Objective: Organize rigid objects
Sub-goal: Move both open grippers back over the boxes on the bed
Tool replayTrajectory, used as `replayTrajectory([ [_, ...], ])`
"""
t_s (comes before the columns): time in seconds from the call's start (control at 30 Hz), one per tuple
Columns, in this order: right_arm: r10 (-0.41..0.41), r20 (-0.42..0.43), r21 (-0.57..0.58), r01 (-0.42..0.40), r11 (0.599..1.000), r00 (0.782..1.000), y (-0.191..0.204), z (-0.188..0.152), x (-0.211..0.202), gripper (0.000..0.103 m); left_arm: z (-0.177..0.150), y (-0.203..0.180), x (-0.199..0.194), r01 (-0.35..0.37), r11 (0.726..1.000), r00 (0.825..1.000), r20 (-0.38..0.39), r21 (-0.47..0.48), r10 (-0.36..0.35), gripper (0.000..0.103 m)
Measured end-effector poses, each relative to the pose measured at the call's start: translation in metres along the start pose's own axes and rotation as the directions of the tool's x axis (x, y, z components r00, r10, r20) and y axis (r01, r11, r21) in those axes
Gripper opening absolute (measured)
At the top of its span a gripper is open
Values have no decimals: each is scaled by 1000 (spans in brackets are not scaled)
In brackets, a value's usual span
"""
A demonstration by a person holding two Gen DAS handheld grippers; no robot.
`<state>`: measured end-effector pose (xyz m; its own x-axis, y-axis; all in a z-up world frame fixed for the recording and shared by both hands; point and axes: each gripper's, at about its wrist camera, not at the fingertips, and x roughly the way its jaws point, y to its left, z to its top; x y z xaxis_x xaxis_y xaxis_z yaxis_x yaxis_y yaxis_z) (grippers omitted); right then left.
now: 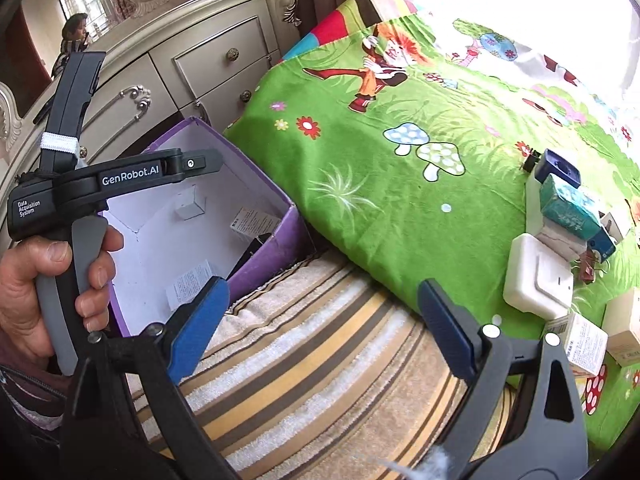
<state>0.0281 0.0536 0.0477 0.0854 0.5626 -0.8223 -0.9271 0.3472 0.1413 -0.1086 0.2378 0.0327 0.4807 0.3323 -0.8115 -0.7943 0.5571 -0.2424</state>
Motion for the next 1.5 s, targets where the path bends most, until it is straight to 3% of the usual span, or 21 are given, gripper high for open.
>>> replayTrajectory([
  [0.33,-145,31,189,137,972,989,-85,-26,-34,96,-6,-70,13,101,988,994,-49,116,-96,83],
  [0.77,-299,-22,332,289,898,954,-157,-49,-45,96,-5,-129,18,188,965,981,-87,185,-175,83],
  [0.97,-331,-63,342,332,879,942,-169,-55,-34,96,-5,-163,21,222,949,974,-104,225,-203,83],
  [1.27,-327,-80,349,334,876,942,-178,-54,-23,96,6,-227,29,281,927,958,-138,249,-253,83],
  [1.5,-326,-82,367,333,869,942,-187,-56,-18,96,3,-280,45,252,917,964,-159,310,-211,83],
])
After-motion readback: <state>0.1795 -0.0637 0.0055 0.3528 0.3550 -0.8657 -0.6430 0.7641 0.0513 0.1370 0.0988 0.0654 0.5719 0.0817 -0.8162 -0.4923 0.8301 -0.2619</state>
